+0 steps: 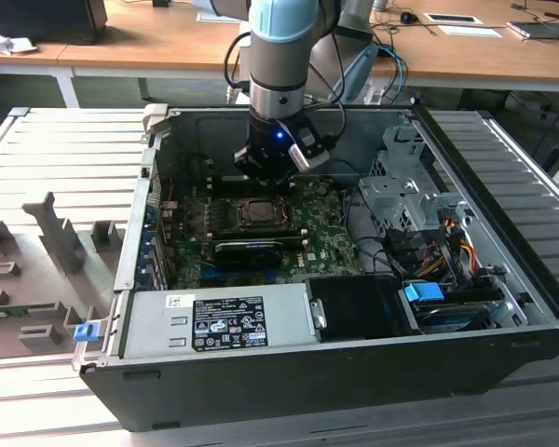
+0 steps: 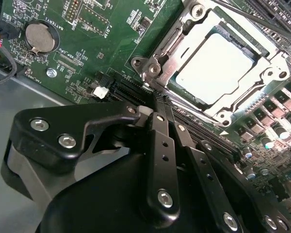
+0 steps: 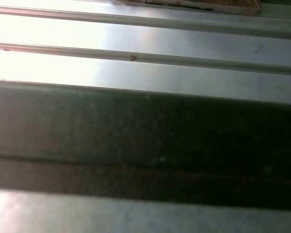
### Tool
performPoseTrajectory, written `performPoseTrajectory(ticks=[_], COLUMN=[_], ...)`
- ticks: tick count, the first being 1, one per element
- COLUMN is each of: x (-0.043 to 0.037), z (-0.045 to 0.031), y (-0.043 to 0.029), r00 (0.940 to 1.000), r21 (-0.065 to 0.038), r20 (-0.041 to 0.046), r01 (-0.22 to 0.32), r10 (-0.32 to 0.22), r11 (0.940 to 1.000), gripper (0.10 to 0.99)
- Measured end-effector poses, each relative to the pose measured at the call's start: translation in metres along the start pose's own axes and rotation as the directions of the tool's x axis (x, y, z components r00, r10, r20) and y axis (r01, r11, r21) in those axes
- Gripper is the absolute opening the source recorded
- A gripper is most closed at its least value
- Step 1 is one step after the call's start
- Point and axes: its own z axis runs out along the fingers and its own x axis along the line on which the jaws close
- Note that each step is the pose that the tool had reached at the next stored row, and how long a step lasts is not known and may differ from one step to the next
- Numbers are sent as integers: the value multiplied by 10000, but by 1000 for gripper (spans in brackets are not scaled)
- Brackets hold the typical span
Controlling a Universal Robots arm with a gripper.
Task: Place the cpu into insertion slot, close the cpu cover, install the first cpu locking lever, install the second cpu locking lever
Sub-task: 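Install the first cpu locking lever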
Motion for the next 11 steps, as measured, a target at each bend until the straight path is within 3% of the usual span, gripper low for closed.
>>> performPoseTrajectory(ticks=[11], x=[0], z=[-40], y=[2], r00=[10000], r21=[5], r20=[-6], r01=[0], r10=[0], r11=[10000], gripper=[106])
